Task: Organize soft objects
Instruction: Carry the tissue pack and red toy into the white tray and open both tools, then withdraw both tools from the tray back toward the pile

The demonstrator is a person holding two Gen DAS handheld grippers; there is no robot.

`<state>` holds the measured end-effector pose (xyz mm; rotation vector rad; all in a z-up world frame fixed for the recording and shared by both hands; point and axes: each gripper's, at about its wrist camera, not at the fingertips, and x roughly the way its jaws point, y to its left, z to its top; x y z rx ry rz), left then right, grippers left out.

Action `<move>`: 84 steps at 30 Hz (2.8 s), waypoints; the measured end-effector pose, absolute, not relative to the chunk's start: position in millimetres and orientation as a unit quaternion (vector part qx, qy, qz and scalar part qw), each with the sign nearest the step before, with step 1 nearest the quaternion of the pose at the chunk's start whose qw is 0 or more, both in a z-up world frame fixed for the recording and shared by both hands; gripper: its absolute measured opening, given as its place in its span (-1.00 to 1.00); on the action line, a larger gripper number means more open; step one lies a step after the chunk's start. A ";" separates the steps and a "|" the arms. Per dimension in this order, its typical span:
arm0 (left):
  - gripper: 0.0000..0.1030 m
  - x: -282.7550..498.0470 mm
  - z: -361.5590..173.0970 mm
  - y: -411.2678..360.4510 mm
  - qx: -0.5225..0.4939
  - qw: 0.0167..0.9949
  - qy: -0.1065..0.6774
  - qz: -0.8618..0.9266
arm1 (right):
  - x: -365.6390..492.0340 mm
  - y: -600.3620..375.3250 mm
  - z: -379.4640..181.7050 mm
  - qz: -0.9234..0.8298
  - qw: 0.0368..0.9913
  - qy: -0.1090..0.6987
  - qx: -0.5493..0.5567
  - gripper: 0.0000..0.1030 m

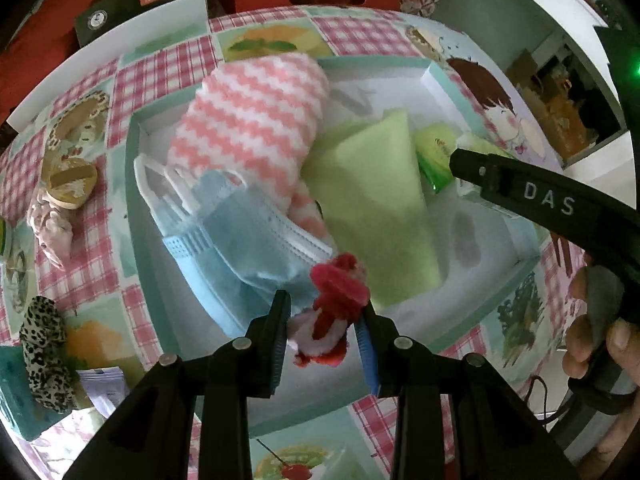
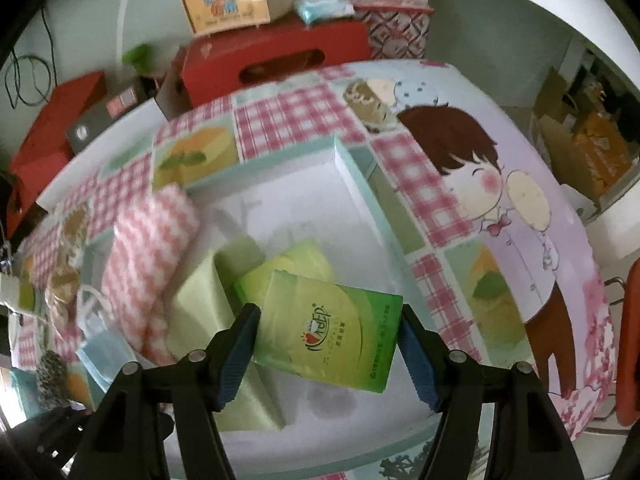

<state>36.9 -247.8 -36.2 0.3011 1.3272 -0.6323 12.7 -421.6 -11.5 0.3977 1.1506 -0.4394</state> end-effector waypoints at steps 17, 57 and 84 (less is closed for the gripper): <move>0.00 24.3 -55.6 -248.7 0.145 0.723 0.616 -0.278 | 22.2 -409.6 -31.2 -0.218 0.778 0.576 0.125 0.71; 0.88 103.4 -0.9 -140.0 0.027 0.808 0.570 -0.149 | 36.2 -384.6 8.4 -0.208 0.822 0.512 0.136 0.92; 0.91 76.1 18.3 -79.4 -0.037 0.840 0.523 -0.142 | 34.0 -309.0 15.4 -0.123 0.847 0.504 0.120 1.00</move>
